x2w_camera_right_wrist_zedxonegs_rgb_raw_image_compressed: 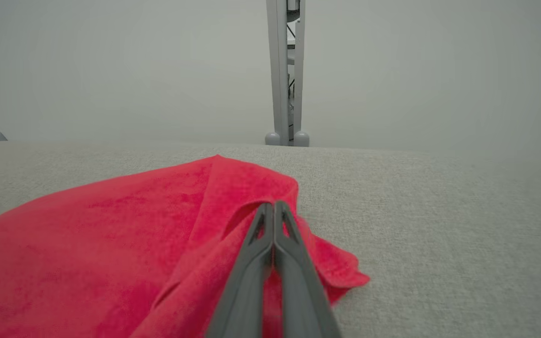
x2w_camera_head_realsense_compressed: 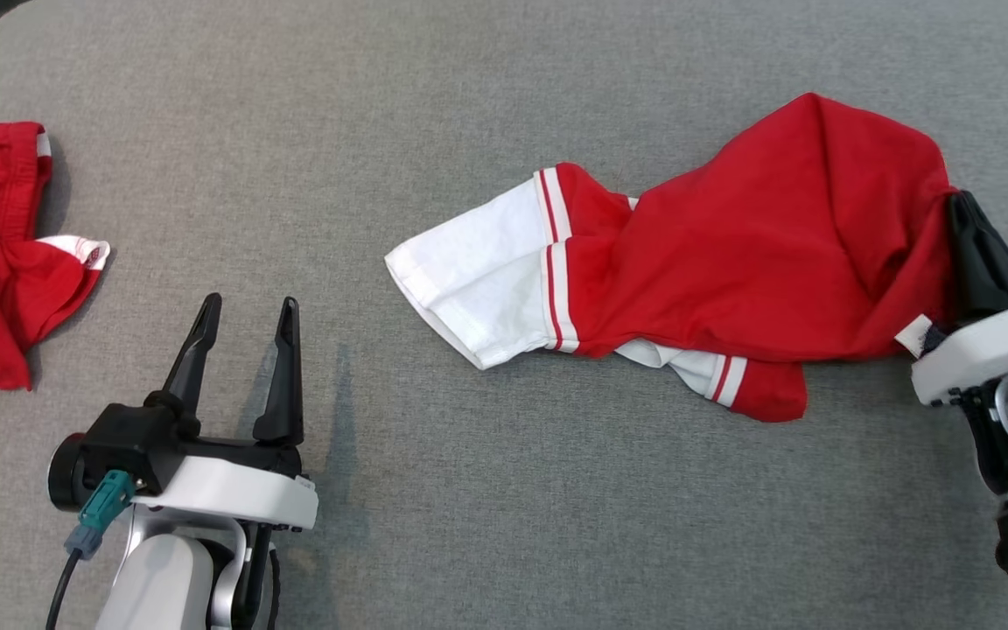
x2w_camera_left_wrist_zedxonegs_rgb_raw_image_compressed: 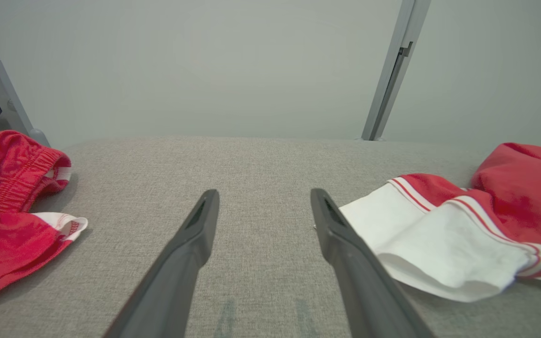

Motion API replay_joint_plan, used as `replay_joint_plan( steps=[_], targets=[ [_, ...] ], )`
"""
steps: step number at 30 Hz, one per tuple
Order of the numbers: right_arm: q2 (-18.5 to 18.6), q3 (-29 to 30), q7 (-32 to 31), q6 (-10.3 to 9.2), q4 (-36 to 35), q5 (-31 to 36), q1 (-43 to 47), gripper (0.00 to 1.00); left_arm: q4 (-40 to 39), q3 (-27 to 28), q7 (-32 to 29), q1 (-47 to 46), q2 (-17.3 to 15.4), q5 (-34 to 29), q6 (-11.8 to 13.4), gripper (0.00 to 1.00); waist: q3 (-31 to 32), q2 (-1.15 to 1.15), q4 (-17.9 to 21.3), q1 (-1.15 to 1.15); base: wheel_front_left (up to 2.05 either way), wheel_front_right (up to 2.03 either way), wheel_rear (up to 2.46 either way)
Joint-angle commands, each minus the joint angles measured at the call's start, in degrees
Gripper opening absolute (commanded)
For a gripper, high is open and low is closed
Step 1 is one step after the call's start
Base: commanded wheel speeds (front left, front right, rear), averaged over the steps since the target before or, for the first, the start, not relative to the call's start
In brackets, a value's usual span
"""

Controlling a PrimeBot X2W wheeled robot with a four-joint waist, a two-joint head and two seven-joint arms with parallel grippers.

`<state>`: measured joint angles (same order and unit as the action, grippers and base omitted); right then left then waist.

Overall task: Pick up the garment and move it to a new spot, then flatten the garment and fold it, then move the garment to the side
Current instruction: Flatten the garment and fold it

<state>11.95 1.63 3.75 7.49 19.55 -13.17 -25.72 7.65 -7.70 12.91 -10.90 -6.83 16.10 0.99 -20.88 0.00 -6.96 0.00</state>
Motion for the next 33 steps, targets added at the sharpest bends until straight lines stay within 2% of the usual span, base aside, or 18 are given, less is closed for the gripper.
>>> replay_joint_plan(
  steps=[1,5,6,7,15,26,33],
  targets=[
    [0.66,-0.35,0.31,0.02,1.45,-0.2,-1.2,0.0,0.14,-0.09,0.43,-0.99,-0.14,0.12,-0.25,1.0,-0.5,0.0,-0.41,0.0,0.0,0.0,0.0],
    [0.8,-2.27,1.75,0.02,6.57,-0.46,-4.14,0.0,0.88,-0.65,0.72,-1.94,0.13,0.14,-0.38,1.0,-0.74,0.0,-0.74,0.0,0.0,0.0,0.0],
    [0.67,-2.55,2.44,0.02,7.43,-0.52,-4.53,0.31,1.09,-0.8,0.79,-1.98,0.19,0.15,-0.31,1.0,-0.67,0.0,-0.71,0.0,0.0,0.0,0.0],
    [0.17,-3.27,3.73,0.02,8.86,-0.78,-4.53,1.0,1.54,-0.82,0.87,-1.93,0.17,0.18,-0.22,1.0,-0.26,0.0,-0.38,0.0,0.0,0.0,0.0],
    [-1.61,-4.46,7.41,0.02,6.61,-1.23,0.06,1.0,2.48,-0.58,1.03,-0.29,-0.47,0.57,0.04,1.0,2.41,0.0,1.7,0.0,0.0,0.0,0.0],
    [-4.97,-3.47,4.28,0.02,-8.97,0.83,13.9,1.0,2.18,-0.08,0.26,3.24,-1.55,1.05,1.15,1.0,7.37,0.0,4.42,0.0,0.0,0.0,0.0],
    [-6.79,-1.33,1.14,0.02,-16.36,1.97,20.9,1.0,1.41,0.11,-0.77,6.59,-2.38,1.59,1.88,1.0,10.36,0.0,5.13,0.0,0.0,0.0,0.0]
  ],
)
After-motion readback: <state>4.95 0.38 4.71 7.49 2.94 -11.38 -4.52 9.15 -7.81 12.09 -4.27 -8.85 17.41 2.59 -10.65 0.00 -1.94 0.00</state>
